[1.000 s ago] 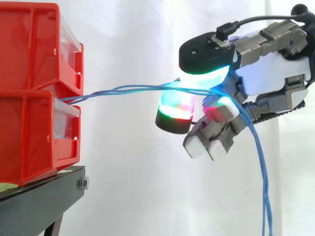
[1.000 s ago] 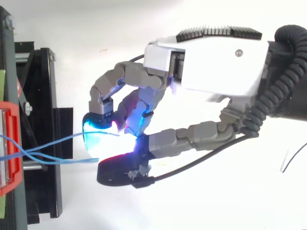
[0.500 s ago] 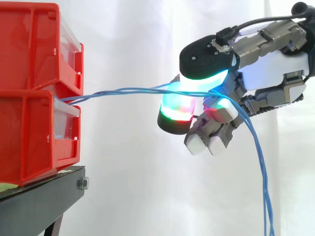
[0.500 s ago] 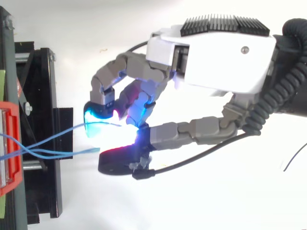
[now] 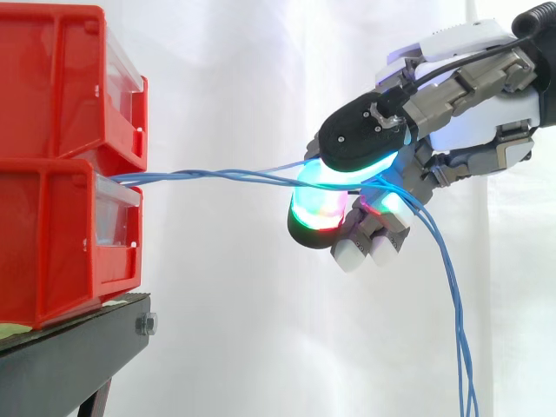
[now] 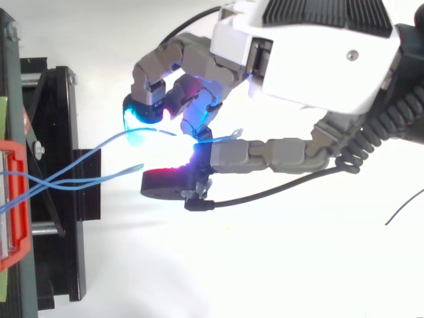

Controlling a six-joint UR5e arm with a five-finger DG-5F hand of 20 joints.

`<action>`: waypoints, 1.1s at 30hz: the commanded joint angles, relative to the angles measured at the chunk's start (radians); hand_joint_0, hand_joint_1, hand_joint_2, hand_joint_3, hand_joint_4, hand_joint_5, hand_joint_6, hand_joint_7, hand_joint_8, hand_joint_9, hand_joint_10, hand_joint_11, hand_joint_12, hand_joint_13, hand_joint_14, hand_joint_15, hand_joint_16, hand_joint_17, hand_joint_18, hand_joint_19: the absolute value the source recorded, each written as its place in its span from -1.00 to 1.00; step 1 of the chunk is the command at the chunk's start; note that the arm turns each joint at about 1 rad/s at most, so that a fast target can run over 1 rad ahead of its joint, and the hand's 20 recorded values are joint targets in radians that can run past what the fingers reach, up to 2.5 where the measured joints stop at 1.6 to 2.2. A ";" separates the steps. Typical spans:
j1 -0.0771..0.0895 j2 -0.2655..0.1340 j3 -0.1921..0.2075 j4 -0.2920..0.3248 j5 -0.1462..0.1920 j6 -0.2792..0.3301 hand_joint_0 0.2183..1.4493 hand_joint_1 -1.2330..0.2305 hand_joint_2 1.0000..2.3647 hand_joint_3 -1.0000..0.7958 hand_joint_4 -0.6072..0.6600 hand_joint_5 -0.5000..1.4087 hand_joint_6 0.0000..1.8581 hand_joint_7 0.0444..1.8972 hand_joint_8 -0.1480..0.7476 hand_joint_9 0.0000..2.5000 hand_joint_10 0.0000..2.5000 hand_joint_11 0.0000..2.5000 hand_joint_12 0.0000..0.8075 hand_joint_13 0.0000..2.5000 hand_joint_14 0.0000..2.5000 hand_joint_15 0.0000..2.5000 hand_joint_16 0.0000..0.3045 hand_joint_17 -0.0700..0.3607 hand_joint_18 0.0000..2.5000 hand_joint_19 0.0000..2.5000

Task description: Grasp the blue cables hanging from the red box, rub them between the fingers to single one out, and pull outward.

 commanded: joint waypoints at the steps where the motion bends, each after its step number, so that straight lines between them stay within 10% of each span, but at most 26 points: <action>1: 0.000 0.000 0.000 0.001 0.001 -0.022 -0.32 -0.39 -0.99 0.09 0.16 -0.61 -0.01 -0.15 0.33 -0.01 -0.99 -0.31 0.10 -0.33 -0.99 -0.72 -0.61 -0.06 -0.30 -0.74; 21: 0.002 0.014 0.000 -0.006 0.080 -0.045 -0.33 -0.39 -0.99 0.09 0.16 -0.61 -0.01 -0.16 0.32 -0.01 -0.99 -0.32 0.10 -0.34 -0.99 -0.72 -0.61 -0.06 -0.30 -0.74; 33: 0.002 0.034 0.000 -0.004 0.129 -0.197 -0.33 -0.39 -0.99 0.09 0.17 -0.61 -0.01 -0.15 0.32 -0.02 -0.99 -0.32 0.10 -0.34 -0.99 -0.71 -0.61 -0.05 -0.31 -0.74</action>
